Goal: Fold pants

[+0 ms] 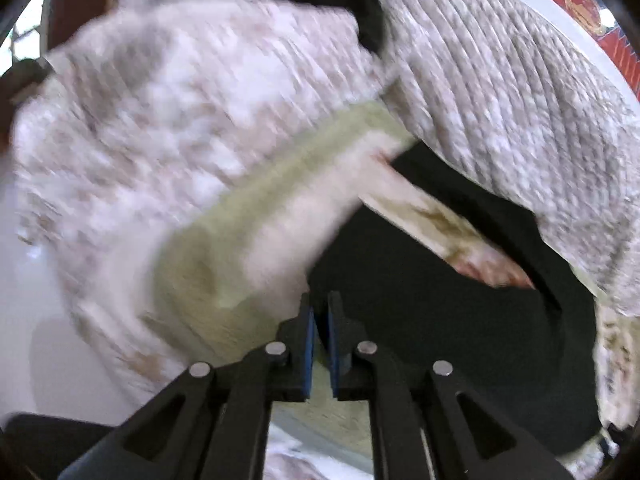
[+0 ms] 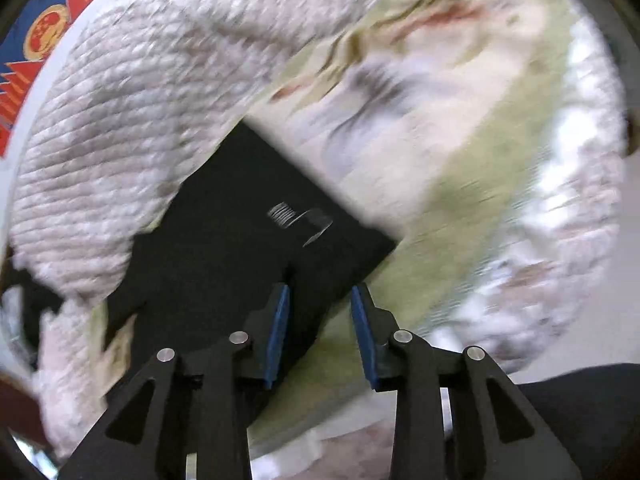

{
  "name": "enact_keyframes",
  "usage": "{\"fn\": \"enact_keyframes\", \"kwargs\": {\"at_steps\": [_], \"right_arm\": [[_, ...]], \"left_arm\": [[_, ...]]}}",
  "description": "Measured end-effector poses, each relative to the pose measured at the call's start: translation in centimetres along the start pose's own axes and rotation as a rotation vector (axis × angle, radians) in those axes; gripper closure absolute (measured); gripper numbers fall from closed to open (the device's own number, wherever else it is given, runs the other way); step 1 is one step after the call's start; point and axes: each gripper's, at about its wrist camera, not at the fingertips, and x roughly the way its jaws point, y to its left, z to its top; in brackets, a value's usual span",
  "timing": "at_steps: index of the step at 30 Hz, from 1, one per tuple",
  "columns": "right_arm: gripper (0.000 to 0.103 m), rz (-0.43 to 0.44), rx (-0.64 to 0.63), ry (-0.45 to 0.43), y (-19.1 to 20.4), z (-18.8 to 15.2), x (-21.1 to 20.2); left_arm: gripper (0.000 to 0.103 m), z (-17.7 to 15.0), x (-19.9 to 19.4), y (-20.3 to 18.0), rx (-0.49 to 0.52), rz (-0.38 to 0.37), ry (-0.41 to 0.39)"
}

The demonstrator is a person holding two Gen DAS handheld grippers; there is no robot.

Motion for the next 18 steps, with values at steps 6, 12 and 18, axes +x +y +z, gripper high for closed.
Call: {"fn": "enact_keyframes", "kwargs": {"at_steps": [6, 12, 18], "right_arm": [[0.070, 0.022, -0.165, -0.049, 2.7, 1.4, 0.4], [0.078, -0.101, -0.224, 0.115, 1.7, 1.7, 5.8], [0.075, -0.140, -0.251, -0.016, 2.8, 2.2, 2.7]], "left_arm": [[0.070, 1.1, 0.2, -3.1, 0.109, -0.134, -0.009], [0.069, -0.5, 6.0, -5.2, 0.189, -0.093, 0.177], [0.069, -0.1, 4.6, -4.3, 0.194, -0.013, 0.100]]}}
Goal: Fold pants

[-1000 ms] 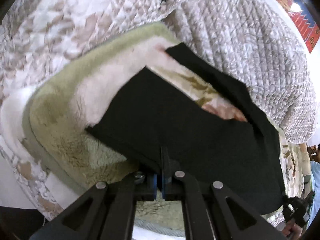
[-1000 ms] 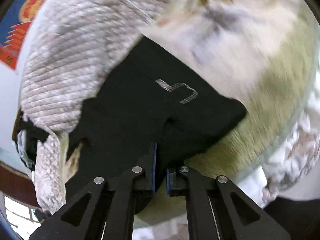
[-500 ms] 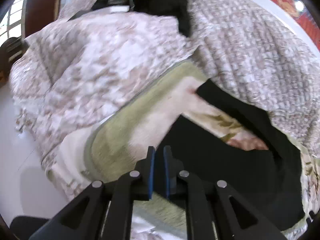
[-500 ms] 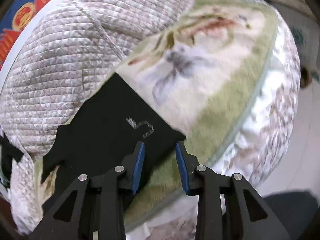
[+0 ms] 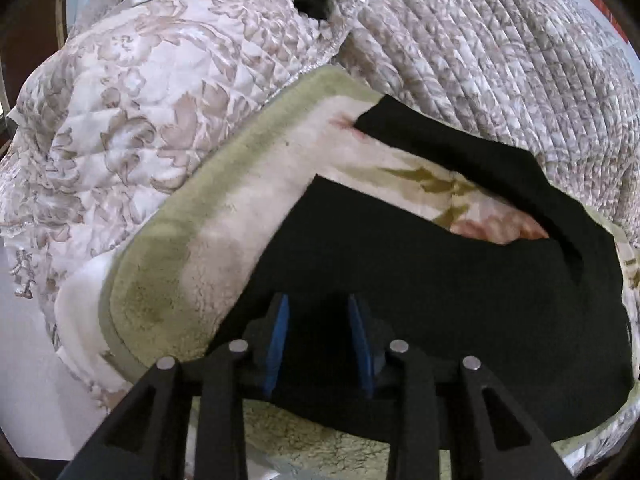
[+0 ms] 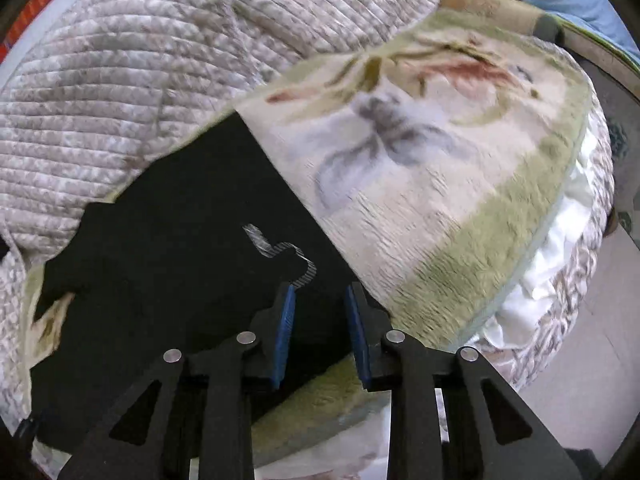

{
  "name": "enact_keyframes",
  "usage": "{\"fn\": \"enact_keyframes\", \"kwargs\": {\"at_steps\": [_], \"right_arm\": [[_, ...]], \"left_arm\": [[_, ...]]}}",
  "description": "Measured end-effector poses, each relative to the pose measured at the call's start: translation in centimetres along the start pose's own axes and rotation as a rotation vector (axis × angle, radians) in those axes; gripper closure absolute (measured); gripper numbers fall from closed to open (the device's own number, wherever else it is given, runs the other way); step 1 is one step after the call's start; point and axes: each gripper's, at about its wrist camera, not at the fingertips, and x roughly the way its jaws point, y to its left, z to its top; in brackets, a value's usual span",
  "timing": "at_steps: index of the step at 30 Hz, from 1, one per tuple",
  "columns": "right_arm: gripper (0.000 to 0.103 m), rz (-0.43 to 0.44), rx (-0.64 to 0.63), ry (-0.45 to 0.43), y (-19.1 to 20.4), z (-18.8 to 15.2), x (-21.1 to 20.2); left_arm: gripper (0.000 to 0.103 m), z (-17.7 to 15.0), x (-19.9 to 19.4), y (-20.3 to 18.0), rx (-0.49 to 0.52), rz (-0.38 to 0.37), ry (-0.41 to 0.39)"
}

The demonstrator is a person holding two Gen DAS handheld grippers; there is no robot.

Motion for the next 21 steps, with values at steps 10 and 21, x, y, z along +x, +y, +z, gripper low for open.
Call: {"fn": "enact_keyframes", "kwargs": {"at_steps": [10, 21], "right_arm": [[0.047, 0.123, -0.341, 0.173, 11.1, 1.9, 5.3], [0.047, 0.176, -0.301, 0.133, 10.6, 1.4, 5.8]], "left_arm": [[0.061, 4.7, 4.1, -5.8, 0.150, -0.065, 0.041], [0.059, 3.9, 3.9, -6.8, 0.129, -0.046, 0.014]]}}
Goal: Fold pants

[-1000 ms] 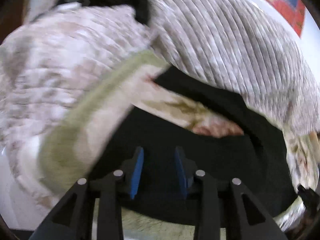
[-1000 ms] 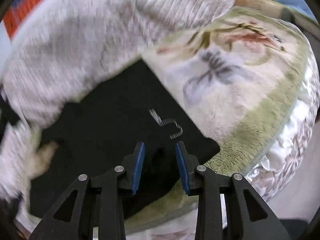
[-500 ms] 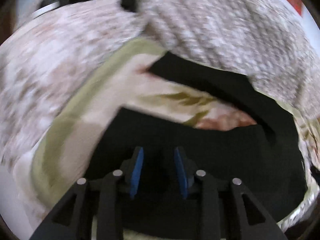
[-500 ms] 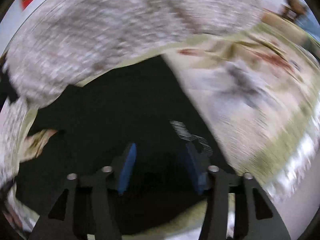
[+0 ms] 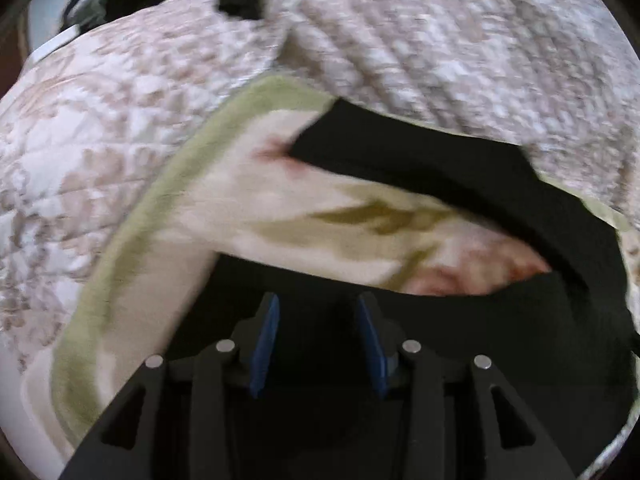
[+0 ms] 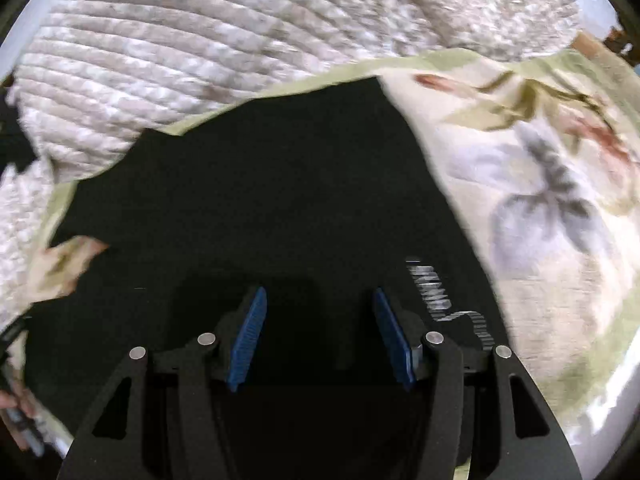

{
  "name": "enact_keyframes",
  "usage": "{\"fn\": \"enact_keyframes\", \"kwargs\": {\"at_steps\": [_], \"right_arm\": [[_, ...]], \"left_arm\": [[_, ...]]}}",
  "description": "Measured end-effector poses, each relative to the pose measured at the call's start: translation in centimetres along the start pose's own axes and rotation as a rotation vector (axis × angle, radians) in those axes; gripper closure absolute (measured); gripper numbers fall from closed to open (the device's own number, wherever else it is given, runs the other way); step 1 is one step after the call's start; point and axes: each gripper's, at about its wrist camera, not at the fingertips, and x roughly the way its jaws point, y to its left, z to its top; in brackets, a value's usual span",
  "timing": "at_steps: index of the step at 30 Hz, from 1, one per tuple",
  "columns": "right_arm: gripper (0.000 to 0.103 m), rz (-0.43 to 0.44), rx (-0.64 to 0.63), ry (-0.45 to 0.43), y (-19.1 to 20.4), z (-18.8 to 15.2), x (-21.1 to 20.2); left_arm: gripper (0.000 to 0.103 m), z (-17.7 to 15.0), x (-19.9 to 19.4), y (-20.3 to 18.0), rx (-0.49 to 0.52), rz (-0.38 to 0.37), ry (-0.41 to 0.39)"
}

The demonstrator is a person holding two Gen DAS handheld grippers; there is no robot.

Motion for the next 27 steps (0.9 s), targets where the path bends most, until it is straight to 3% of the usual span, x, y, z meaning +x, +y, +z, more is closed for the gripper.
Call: {"fn": "enact_keyframes", "kwargs": {"at_steps": [7, 13, 25, 27], "right_arm": [[0.047, 0.093, -0.172, 0.001, 5.4, -0.7, 0.6], [0.047, 0.124, -0.243, 0.012, 6.9, -1.4, 0.9], [0.047, 0.125, -0.227, 0.030, 7.2, -1.5, 1.0], [0.042, 0.129, -0.225, 0.028, 7.2, -1.5, 0.9]], "left_arm": [[0.057, -1.8, -1.2, -6.1, 0.157, -0.084, -0.005], [0.049, -3.1, -2.1, -8.9, 0.272, -0.127, -0.015], [0.048, -3.1, -1.7, -9.2, 0.279, -0.127, -0.002], [0.048, -3.3, -1.7, -9.3, 0.284, -0.121, -0.008]]}}
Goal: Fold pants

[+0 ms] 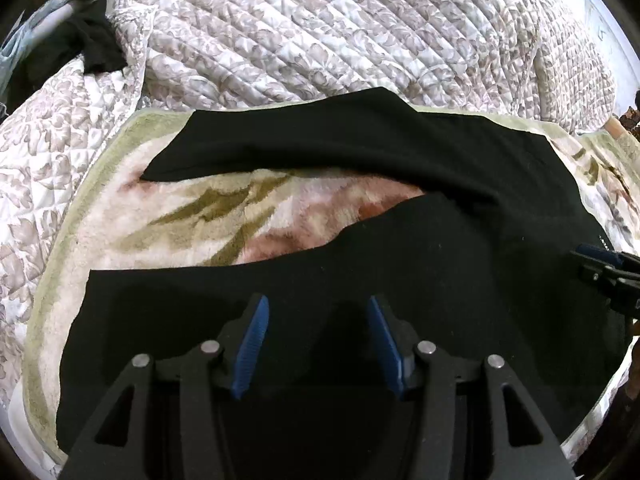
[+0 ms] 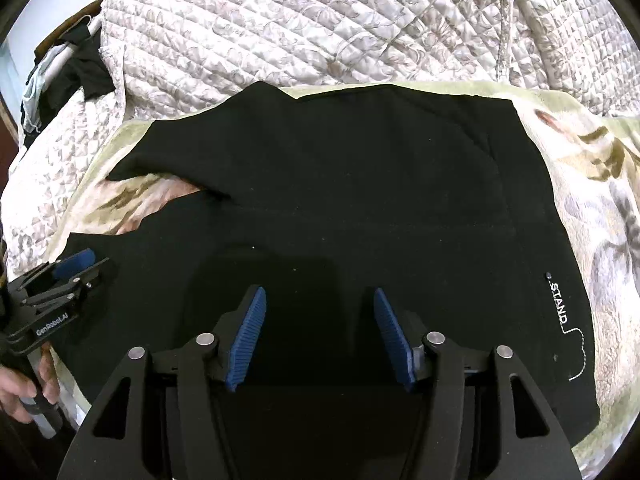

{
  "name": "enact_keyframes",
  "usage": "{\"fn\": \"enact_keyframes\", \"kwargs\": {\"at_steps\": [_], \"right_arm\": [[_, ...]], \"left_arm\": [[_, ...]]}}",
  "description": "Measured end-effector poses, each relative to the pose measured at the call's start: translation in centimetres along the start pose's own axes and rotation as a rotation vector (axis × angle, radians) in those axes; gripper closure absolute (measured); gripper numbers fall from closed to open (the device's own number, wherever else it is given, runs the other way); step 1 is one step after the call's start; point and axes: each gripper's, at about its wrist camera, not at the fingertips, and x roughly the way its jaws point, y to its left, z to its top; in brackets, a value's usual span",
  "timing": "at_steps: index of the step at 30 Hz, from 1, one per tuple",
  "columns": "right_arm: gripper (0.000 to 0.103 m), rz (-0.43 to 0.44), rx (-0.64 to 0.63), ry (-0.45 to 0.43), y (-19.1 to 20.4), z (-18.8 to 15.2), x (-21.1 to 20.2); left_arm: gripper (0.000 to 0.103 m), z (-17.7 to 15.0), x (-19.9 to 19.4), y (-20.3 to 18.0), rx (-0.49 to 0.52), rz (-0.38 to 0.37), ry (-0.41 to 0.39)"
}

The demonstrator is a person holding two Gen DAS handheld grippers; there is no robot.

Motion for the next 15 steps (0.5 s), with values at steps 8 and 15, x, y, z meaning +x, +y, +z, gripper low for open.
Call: {"fn": "enact_keyframes", "kwargs": {"at_steps": [8, 15], "right_arm": [[0.042, 0.009, -0.012, -0.004, 0.32, -0.06, -0.15], [0.042, -0.009, -0.006, 0.021, 0.00, 0.24, 0.43]], "left_arm": [[0.048, -0.19, -0.07, 0.15, 0.002, 0.010, -0.009], [0.048, -0.01, 0.53, 0.64, -0.024, -0.006, 0.018]]}}
